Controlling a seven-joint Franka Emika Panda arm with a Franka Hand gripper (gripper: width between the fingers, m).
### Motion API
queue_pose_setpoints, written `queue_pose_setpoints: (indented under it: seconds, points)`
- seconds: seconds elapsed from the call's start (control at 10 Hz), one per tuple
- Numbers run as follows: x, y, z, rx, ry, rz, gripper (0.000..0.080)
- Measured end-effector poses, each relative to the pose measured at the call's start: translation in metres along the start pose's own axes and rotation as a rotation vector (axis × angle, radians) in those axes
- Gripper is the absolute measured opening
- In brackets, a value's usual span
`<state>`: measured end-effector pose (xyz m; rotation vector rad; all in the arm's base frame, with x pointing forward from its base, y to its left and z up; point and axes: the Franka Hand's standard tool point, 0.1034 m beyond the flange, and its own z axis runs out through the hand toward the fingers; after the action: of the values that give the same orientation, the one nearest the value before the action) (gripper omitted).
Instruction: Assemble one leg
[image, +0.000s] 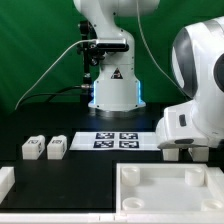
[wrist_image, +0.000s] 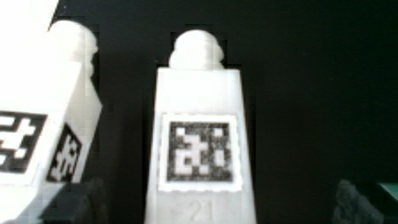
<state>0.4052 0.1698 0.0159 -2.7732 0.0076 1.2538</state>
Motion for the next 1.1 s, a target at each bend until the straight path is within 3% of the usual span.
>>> queue_pose_setpoints:
  seconds: [0.3, 0.4, 0.5, 0.6, 0.7, 1.1]
  points:
    - [0.0000, 0.0002, 0.0047, 0.006, -0.027, 0.011, 0.0649]
    - [-0.0001, 0.0002, 0.0048, 0.006, -0.027, 0.010, 0.0552]
    - [-0.0001, 0.0002, 0.0048, 0.006, -0.028, 0.010, 0.0370]
    - [-0.0001, 0.0002, 0.0049, 0.006, -0.028, 0.010, 0.0370]
    - [-0.0002, 0.0003, 0.0049, 0.006, -0.028, 0.010, 0.0290]
    - [-0.0002, 0.0003, 0.0049, 0.006, -0.028, 0.010, 0.0290]
